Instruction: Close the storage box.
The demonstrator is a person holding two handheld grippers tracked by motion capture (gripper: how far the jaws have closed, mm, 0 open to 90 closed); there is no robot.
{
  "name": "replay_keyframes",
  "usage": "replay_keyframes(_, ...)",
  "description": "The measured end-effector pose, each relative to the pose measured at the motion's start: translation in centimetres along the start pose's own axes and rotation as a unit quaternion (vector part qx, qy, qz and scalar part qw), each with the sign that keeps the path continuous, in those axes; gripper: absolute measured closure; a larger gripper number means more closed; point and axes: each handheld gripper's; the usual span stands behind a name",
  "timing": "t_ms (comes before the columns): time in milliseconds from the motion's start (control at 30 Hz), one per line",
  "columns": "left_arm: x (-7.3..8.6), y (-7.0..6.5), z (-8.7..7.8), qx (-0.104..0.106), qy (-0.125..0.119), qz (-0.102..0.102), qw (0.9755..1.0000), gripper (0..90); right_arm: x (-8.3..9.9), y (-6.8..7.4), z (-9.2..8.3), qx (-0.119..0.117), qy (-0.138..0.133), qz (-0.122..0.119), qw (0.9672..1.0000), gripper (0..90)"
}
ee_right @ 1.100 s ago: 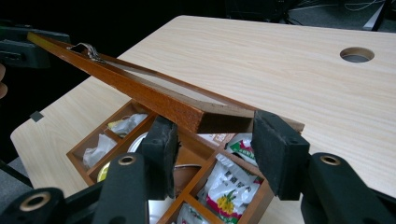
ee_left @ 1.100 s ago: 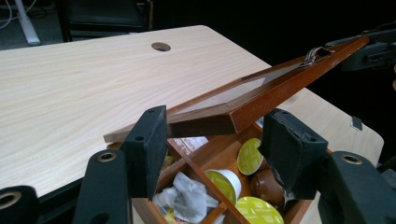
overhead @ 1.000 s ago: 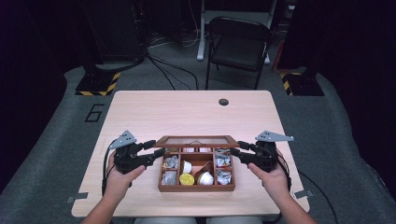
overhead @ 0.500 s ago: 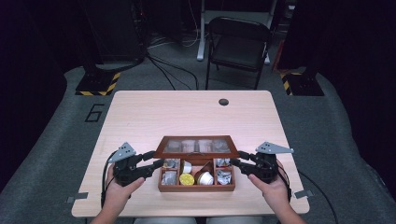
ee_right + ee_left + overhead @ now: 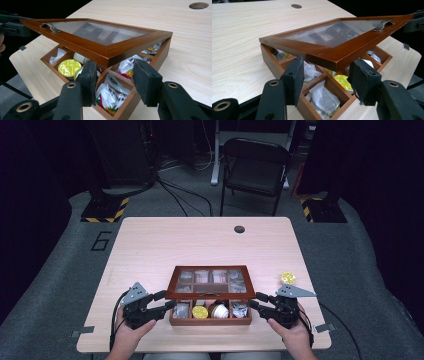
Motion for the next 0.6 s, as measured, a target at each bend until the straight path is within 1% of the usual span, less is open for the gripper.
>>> replay_keyframes(133,0.4,-0.1,0.0,0.000,0.005,-0.006,1.0000,46.4,0.3,0.2,-0.1,-0.006,0.007,0.001,1.0000,54.4)
replay_keyframes(367,1.5,-0.2,0.3,-0.001,0.021,-0.007,0.9998,46.4,1.1,0.6,0.1,-0.008,0.026,-0.009,0.9996,54.3)
replay_keyframes(467,1.9,-0.3,0.4,-0.004,0.024,-0.006,0.9997,46.4,1.6,0.8,0.1,-0.012,0.030,-0.008,0.9995,54.3)
replay_keyframes(500,2.1,-0.2,0.4,-0.004,0.028,-0.001,0.9996,46.4,1.8,0.8,0.1,-0.010,0.033,-0.007,0.9994,54.2)
replay_keyframes(533,2.1,-0.2,0.4,-0.004,0.028,-0.001,0.9996,46.4,1.9,0.8,0.2,-0.011,0.034,-0.004,0.9994,54.2)
replay_keyframes(567,2.4,-0.3,0.6,-0.005,0.028,-0.007,0.9996,46.4,2.1,0.8,0.3,-0.010,0.037,-0.005,0.9992,54.2)
replay_keyframes(600,2.5,-0.2,0.6,-0.004,0.033,-0.007,0.9994,46.4,2.2,0.8,0.3,-0.009,0.039,-0.005,0.9992,54.2)
Point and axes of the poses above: each handheld gripper's, and its own axes: z roughly forward along the jaws, x roughly out of its underside, y roughly to its left, and after that the axes turned 4 degrees about -z, right-handed
